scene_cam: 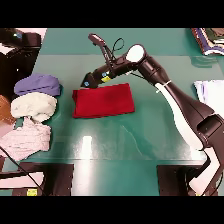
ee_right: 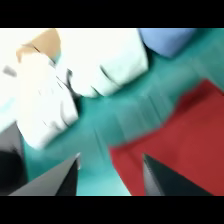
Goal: Fold the shirts.
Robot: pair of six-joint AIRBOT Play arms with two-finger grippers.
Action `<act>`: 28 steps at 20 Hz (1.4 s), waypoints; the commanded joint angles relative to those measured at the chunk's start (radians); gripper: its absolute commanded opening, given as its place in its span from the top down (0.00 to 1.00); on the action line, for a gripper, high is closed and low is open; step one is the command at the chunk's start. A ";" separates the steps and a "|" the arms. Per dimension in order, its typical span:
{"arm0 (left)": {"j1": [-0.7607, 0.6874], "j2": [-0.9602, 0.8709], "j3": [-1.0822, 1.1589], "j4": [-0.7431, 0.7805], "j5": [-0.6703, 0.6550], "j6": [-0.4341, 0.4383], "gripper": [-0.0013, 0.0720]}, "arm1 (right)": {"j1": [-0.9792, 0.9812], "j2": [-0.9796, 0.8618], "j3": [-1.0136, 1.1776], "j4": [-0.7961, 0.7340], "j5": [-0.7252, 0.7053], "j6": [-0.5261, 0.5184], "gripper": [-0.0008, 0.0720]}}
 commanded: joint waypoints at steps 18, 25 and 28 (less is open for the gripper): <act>0.027 0.028 -0.008 -0.094 -0.031 0.008 0.94 | -0.394 0.017 -0.623 0.172 -0.053 0.091 0.20; 0.027 0.028 -0.008 -0.146 -0.031 0.008 0.94 | -0.285 -0.107 -0.455 0.299 -0.013 0.053 0.77; -0.003 0.028 -0.008 -0.152 -0.031 0.008 0.94 | -0.294 -0.076 -0.441 0.268 -0.014 0.029 0.97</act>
